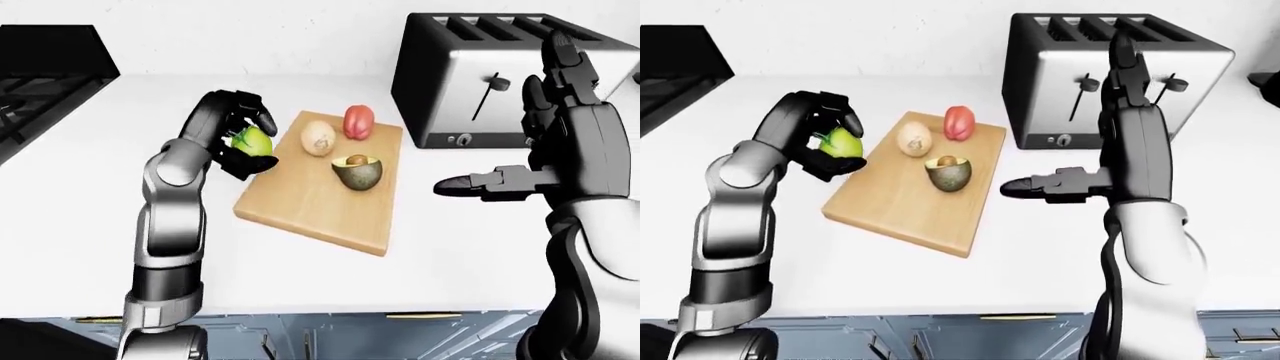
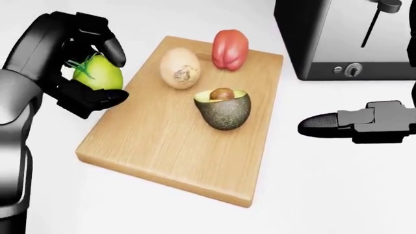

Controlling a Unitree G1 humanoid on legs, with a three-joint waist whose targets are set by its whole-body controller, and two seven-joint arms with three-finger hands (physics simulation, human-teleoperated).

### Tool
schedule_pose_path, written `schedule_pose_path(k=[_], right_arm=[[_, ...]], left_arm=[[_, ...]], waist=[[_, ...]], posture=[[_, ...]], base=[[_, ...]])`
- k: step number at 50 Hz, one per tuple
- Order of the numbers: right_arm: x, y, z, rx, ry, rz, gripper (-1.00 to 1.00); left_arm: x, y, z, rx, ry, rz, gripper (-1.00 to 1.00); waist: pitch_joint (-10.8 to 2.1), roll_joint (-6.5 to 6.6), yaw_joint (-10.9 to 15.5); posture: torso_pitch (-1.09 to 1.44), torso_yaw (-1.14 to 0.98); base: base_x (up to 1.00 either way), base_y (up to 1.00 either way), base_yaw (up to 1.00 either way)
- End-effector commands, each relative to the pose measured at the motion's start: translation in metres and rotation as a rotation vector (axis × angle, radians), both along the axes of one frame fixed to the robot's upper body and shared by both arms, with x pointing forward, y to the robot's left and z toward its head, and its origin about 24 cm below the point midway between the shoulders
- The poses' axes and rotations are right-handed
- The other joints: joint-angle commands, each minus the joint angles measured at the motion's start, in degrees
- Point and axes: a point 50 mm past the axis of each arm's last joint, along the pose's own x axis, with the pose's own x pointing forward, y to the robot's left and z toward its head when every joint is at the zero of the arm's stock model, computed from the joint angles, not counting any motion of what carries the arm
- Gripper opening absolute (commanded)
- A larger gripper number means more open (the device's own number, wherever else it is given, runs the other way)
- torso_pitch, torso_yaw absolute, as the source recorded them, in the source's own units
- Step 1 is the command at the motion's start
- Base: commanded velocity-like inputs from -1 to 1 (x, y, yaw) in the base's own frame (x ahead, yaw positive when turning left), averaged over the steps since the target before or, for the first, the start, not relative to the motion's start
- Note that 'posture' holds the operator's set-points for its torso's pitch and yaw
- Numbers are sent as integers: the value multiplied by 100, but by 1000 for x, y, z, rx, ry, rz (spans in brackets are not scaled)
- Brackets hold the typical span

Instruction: Place the avocado, onion, tomato and bell pepper on the cutting board.

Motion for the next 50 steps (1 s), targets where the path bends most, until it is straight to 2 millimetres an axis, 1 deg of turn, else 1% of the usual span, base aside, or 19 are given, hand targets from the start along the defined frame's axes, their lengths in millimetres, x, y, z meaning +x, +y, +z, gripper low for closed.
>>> schedule_pose_path(k=[1,3,8,17,23,32,37,39,41,43,46,47,50], right_arm=[[-5,1,10,-20,-72,-3,100],[-4,0,10,-18,-72,-5,100],[-4,0,8,-17,-70,-7,100],[-5,-1,6,-14,-68,-10,100],[-4,-1,5,-14,-69,-11,100],[-2,0,6,-13,-69,-3,100],[-3,0,7,-13,-71,-2,100],[-3,0,6,-11,-70,-3,100],[-2,0,5,-11,-68,-3,100],[-2,0,3,-11,-66,-4,100],[-2,0,3,-10,-65,-6,100],[-2,0,2,-9,-64,-5,100],[-2,-1,1,-10,-62,-8,100]], left_arm=[[-5,-4,19,11,-83,-10,-72],[-6,-8,21,8,-87,-18,-72],[-6,-16,17,14,-82,-40,-73],[-17,-31,9,8,-64,-94,-73],[-25,-37,7,5,-60,-110,-73],[-29,-41,6,17,-51,-127,-69],[-31,-44,2,15,-43,-141,-56],[-31,-45,1,13,-40,-141,-42],[-32,-45,2,9,-41,-141,-40],[-33,-46,1,11,-37,-144,-33],[-34,-47,2,10,-40,-145,-32],[-34,-48,1,7,-38,-149,-25],[-34,-48,0,6,-35,-151,-22]], waist=[[-139,-4,-2],[-139,-13,5],[-140,-35,14],[-149,-50,18],[-151,-51,20],[-152,-60,27],[-148,-71,31],[-146,-75,32],[-150,-74,33],[-152,-74,31],[-153,-76,30],[-153,-77,32],[-152,-79,34]], posture=[[0,0],[0,0],[0,0],[0,0],[0,0],[0,0],[0,0],[0,0],[0,0],[0,0],[0,0],[0,0],[0,0]], base=[[0,0,0],[0,0,0],[0,0,0],[0,0,0],[0,0,0],[0,0,0],[0,0,0],[0,0,0],[0,0,0],[0,0,0],[0,0,0],[0,0,0],[0,0,0]])
